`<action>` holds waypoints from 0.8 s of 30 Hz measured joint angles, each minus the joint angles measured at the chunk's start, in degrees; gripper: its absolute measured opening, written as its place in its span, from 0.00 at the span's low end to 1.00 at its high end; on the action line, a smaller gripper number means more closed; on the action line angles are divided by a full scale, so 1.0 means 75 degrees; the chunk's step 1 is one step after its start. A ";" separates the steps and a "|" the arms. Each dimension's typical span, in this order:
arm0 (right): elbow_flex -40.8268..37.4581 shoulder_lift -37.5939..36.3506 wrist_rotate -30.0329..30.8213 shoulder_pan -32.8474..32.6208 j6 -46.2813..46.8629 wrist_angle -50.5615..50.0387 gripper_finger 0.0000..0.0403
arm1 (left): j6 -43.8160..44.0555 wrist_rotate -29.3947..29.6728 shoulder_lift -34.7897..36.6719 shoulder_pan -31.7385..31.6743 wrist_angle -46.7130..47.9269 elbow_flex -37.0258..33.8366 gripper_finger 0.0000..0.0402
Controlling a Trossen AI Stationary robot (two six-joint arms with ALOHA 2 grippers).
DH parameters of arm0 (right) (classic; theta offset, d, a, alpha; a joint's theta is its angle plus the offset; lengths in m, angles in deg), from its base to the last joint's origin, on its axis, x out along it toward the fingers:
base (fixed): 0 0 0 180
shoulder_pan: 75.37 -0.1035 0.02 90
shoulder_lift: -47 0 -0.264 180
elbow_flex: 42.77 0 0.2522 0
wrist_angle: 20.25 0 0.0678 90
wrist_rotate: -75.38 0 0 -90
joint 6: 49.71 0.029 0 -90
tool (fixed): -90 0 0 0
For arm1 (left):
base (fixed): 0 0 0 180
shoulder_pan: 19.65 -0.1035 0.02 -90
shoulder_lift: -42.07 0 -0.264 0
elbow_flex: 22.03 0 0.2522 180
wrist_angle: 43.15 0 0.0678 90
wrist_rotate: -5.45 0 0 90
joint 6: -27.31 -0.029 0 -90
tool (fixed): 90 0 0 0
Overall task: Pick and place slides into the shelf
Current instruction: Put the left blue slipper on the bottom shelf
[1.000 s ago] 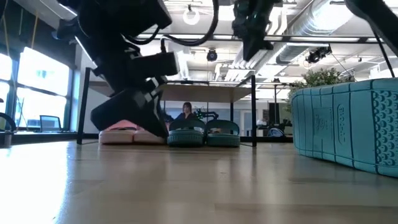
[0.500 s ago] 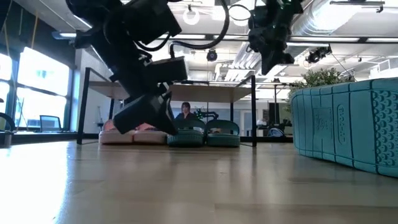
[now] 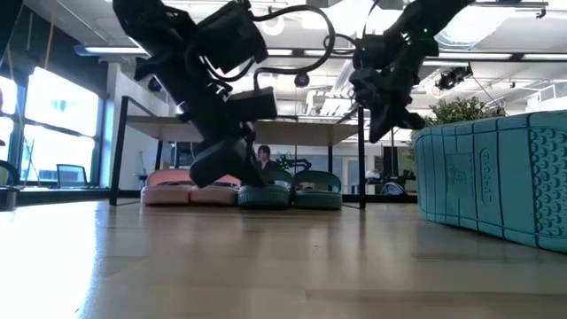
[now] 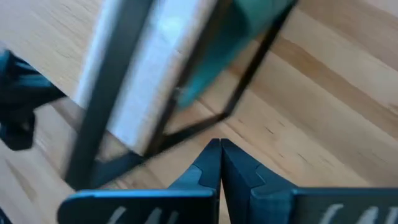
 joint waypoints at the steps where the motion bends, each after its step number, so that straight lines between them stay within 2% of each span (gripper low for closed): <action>1: -0.0001 0.0000 0.0002 -0.0010 0.0108 0.0101 0.00 | -0.0062 -0.0005 0.0000 -0.0042 -0.0055 0.0000 0.00; 16: -0.0001 0.0003 -0.0110 -0.0249 0.0761 0.0672 0.00 | -0.0604 -0.0283 -0.0505 -0.0327 -0.0923 0.0006 0.00; 24: -0.0001 0.0006 -0.0090 -0.0342 0.0841 0.0653 0.00 | -0.0607 0.0295 -0.0552 -0.0315 -0.0870 0.0012 0.00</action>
